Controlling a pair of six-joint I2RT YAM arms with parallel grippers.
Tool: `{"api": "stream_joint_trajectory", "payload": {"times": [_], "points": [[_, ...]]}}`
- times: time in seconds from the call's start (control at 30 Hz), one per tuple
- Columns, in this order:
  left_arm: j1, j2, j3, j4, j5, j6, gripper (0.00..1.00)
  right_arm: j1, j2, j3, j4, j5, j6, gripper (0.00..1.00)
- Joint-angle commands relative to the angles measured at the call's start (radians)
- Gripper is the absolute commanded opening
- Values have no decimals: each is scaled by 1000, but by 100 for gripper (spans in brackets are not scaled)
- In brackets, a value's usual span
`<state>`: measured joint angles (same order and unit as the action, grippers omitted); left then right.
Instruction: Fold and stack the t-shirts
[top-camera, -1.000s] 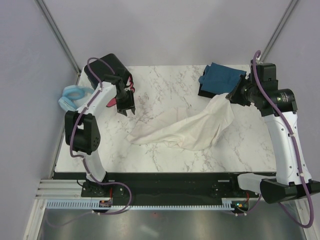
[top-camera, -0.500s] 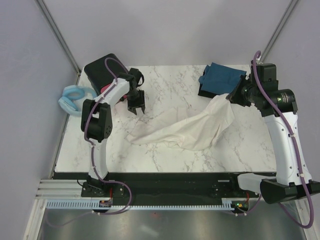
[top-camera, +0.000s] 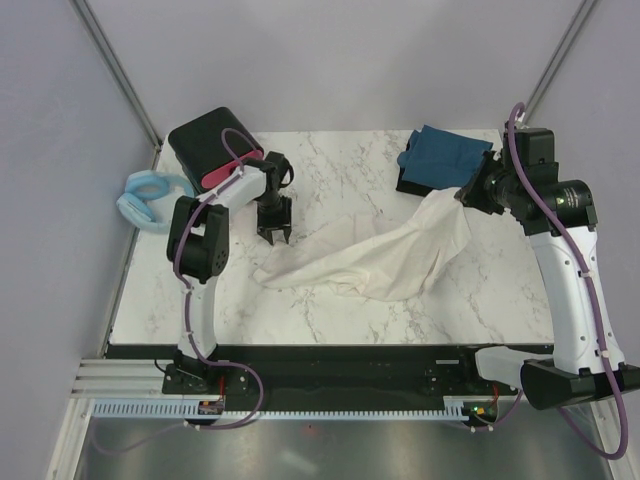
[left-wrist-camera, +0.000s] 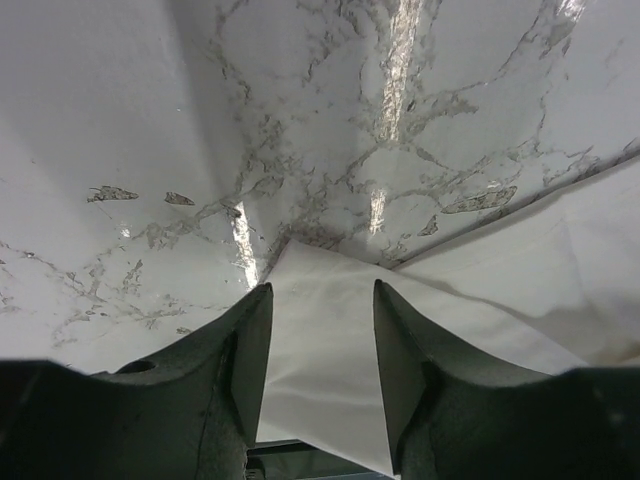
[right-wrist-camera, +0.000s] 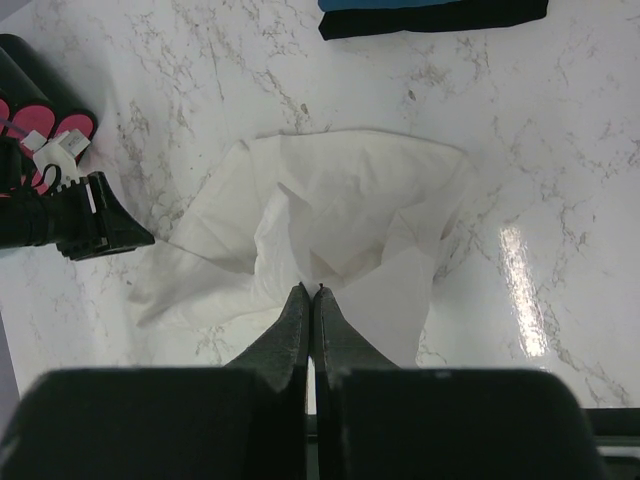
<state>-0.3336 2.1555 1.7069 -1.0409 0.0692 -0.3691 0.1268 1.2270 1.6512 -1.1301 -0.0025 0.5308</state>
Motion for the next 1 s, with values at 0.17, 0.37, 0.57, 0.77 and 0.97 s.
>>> {"api": "stream_joint_trajectory", "payload": {"times": [0.17,0.37,0.57,0.77,0.97], "points": [[-8,64,-4,38,-55,35,53,-3,-8,48,-10,25,6,0],[-21,95,-16,56,-66,32,52,-3,-15,48,-14,32,3,0],[-28,83,-70,77,-66,24,30,-3,-18,39,-16,38,1,0],[-30,75,-92,85,-66,27,14,-3,-20,21,-11,32,3,0],[-30,-17,-82,85,-124,35,8,-3,-17,-1,3,41,1,0]]}}
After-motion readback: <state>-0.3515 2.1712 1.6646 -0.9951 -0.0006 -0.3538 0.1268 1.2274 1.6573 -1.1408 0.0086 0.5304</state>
